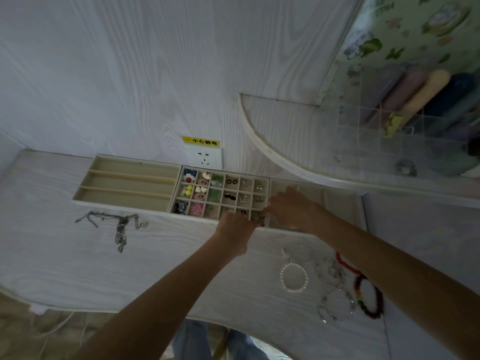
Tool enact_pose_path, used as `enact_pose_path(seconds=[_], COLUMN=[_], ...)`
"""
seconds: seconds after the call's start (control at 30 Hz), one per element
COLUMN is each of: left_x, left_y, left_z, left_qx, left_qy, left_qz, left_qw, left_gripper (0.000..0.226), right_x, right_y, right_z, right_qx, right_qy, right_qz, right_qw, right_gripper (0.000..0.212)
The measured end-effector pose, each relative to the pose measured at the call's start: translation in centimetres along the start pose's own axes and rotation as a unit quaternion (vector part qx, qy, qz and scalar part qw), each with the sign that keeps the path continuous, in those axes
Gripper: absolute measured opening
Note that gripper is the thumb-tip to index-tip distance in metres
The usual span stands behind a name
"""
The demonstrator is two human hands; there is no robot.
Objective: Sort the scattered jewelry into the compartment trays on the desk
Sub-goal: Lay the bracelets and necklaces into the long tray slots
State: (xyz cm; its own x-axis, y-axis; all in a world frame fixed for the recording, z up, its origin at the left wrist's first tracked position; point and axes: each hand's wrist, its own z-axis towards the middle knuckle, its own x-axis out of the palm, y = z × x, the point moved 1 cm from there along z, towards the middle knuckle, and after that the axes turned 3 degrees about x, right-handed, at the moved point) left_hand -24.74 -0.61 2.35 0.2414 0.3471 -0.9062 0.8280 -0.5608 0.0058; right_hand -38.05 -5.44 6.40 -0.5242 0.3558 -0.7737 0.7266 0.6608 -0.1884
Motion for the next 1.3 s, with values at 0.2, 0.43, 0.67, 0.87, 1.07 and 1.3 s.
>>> enact_pose_path(seconds=[0.2, 0.43, 0.67, 0.87, 1.07, 1.3], left_x=[-0.2, -1.0, -1.4, -2.0, -1.9, -0.5], left_y=[0.1, 0.2, 0.2, 0.2, 1.0, -2.5], left_z=[-0.2, -0.3, -0.5, -1.4, -4.0, -4.8], left_qx=[-0.005, -0.017, -0.024, -0.035, -0.148, -0.160], left_qy=[0.008, 0.027, 0.031, -0.001, -0.136, -0.044], left_qz=[-0.006, -0.054, -0.109, -0.138, -0.302, -0.388], left_qw=[1.000, 0.998, 0.993, 0.990, 0.932, 0.906], left_gripper=[0.067, 0.066, 0.067, 0.067, 0.042, 0.017], right_x=[0.0, 0.0, -0.1, 0.4, 3.6, 9.1], right_y=[0.0, -0.1, -0.3, -0.7, -1.9, 0.7], right_z=[0.0, -0.1, -0.4, -1.1, -4.9, -9.1], right_qx=[0.001, 0.004, -0.003, 0.005, 0.102, 0.154], right_qy=[-0.005, 0.009, 0.022, 0.009, -0.011, 0.032], right_qz=[0.004, 0.022, 0.032, 0.130, 0.306, 0.372], right_qw=[1.000, 1.000, 0.999, 0.991, 0.947, 0.915], right_gripper=[0.049, 0.048, 0.049, 0.049, 0.040, 0.019])
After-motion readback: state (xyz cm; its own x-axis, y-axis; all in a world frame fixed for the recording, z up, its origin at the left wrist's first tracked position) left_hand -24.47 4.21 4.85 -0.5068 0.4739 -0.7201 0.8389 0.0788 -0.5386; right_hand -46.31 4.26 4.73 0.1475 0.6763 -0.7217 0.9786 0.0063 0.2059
